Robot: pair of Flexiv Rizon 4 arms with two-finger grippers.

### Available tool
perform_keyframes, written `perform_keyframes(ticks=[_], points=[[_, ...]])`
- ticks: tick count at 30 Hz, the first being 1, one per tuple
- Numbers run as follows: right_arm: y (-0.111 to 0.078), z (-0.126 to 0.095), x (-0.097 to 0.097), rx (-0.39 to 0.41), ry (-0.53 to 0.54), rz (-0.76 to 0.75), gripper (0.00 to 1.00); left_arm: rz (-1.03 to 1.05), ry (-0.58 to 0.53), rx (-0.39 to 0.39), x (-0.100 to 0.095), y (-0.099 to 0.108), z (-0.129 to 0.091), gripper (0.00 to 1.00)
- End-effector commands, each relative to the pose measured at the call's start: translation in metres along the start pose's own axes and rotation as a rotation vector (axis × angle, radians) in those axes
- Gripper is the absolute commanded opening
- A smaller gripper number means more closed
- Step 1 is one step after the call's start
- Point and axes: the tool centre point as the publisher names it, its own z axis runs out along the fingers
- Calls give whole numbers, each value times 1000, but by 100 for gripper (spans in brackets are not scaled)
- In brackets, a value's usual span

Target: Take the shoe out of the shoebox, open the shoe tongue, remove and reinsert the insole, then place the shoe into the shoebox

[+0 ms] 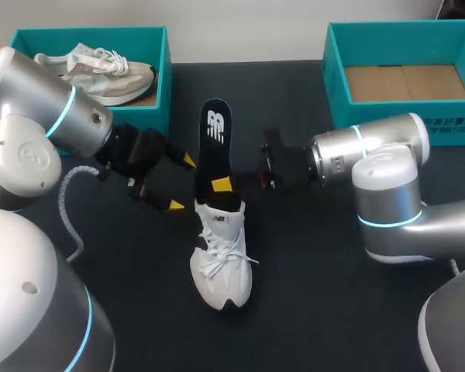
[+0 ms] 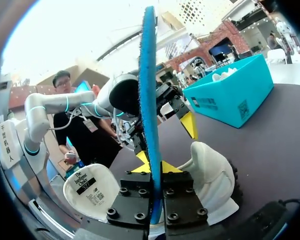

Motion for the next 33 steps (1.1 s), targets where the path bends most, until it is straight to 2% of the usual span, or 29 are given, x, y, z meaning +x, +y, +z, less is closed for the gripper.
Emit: perform_keyframes(ticks=[1, 16, 21, 24, 26, 28, 33], points=[[-2, 2, -10, 50, 41, 27, 0, 0, 0, -3, 1, 0, 0, 100], [-44, 9, 5, 108, 78, 164, 0, 0, 0, -3, 1, 0, 0, 100], [-48, 7, 10, 117, 77, 175, 0, 0, 0, -3, 1, 0, 0, 100], [-39, 4, 9, 125, 60, 148, 0, 0, 0, -3, 1, 0, 0, 100], [-32, 3, 8, 126, 55, 130, 20, 0, 0, -3, 1, 0, 0, 100], [-27, 1, 7, 129, 48, 111, 28, 0, 0, -3, 1, 0, 0, 100], [-14, 1, 6, 126, 38, 78, 31, 0, 0, -3, 1, 0, 0, 100]])
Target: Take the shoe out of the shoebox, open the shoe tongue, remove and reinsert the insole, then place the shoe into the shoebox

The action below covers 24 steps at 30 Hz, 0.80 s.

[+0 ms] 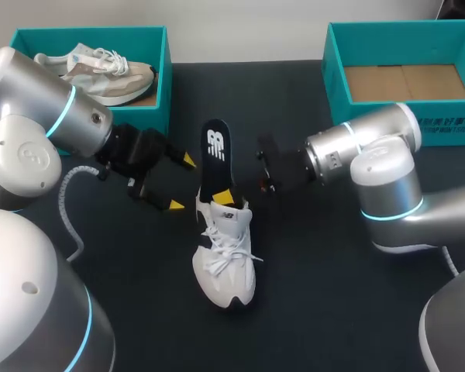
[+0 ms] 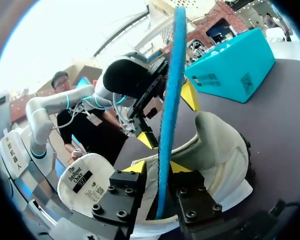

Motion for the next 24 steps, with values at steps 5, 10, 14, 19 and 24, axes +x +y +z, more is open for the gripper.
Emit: perform_keyframes(ticks=[5, 10, 14, 19, 24], points=[[18, -6, -5, 11, -6, -32, 29, 0, -1, -3, 1, 0, 0, 100], [23, -5, -13, 37, 15, -32, 20, 0, -1, -3, 1, 0, 0, 100], [21, -3, -17, 54, 36, -8, 0, 0, -1, -3, 1, 0, 0, 100], [8, 0, -13, 73, 45, 40, 0, 0, -1, -3, 1, 0, 0, 100], [-7, 4, -4, 100, 46, 93, 0, 0, -1, -3, 1, 0, 0, 100]])
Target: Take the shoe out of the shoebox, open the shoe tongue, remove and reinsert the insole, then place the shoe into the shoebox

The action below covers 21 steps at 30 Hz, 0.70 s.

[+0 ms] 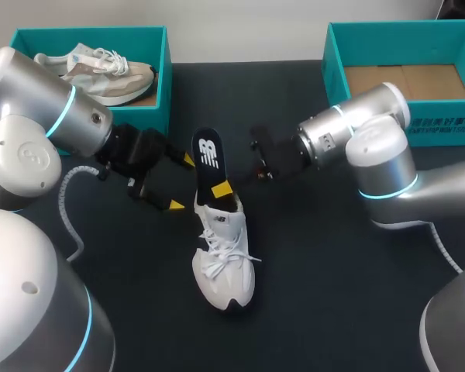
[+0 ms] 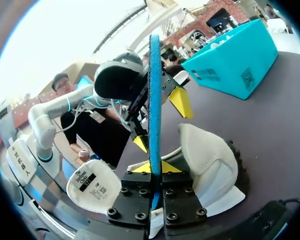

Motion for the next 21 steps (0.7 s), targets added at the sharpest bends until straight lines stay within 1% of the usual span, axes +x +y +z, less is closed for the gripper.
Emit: perform_keyframes(ticks=[1, 3, 5, 11, 12, 13, 15, 21], points=[[-14, 6, 6, 10, -13, 26, 0, 0, -1, -3, 1, 0, 0, 100], [-19, 7, 8, 7, -10, 40, 0, 0, -1, -3, 1, 0, 0, 100], [-21, 9, 10, 10, -9, 46, 0, 0, -1, -3, 1, 0, 0, 100], [-17, 7, 10, 16, -20, 39, 0, 0, -1, -3, 1, 0, 0, 100], [-14, 7, 10, 17, -24, 33, 4, 0, -1, -3, 1, 0, 0, 100], [-11, 6, 11, 19, -32, 25, 15, 0, -1, -3, 1, 0, 0, 100], [-7, 5, 13, 20, -42, 15, 22, 0, -1, -3, 1, 0, 0, 100], [5, 2, 14, 21, -55, -18, 27, 0, -1, -3, 1, 0, 0, 100]])
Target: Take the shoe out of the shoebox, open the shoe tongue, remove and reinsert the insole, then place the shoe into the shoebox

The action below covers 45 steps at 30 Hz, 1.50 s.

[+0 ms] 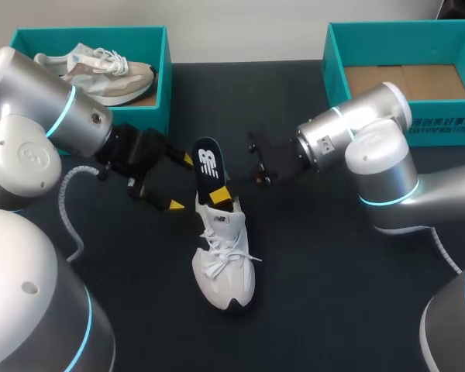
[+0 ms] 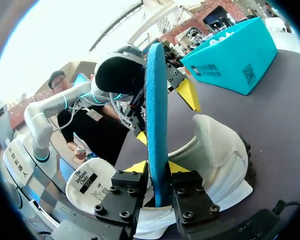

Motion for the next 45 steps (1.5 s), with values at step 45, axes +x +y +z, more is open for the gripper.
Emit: perform_keyframes(ticks=[45], points=[[11, -12, -1, 124, 11, 53, 32, 0, -1, -3, 1, 0, 0, 100]])
